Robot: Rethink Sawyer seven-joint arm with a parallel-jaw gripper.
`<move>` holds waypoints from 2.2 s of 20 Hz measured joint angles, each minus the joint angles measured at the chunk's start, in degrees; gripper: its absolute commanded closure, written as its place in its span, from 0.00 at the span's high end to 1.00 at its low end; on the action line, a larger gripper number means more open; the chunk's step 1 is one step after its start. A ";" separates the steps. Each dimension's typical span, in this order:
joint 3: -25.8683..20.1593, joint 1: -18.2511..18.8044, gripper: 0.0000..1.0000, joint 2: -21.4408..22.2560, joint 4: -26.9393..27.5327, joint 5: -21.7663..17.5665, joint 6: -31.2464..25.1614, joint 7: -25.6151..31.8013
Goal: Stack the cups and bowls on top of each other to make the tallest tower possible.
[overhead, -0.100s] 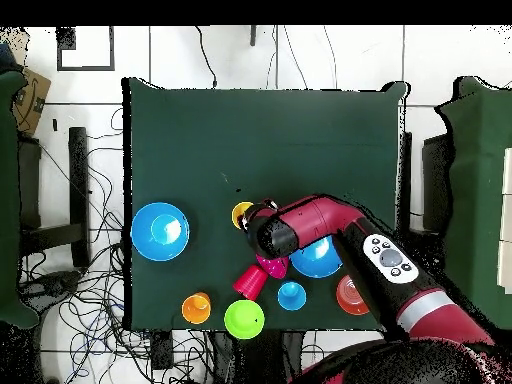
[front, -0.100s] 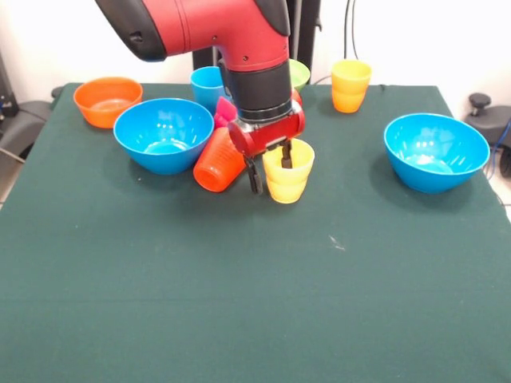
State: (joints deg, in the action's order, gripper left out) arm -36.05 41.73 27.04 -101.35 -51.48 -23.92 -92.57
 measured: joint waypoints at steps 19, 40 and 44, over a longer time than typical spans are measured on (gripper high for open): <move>0.00 0.02 1.00 2.99 -0.06 1.19 0.00 0.00; -0.47 0.63 1.00 11.10 -1.99 11.64 -13.93 0.00; -1.19 0.99 1.00 11.87 -3.22 14.20 -14.95 0.00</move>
State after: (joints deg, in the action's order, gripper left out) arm -37.24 42.72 38.90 -104.57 -37.28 -38.87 -92.57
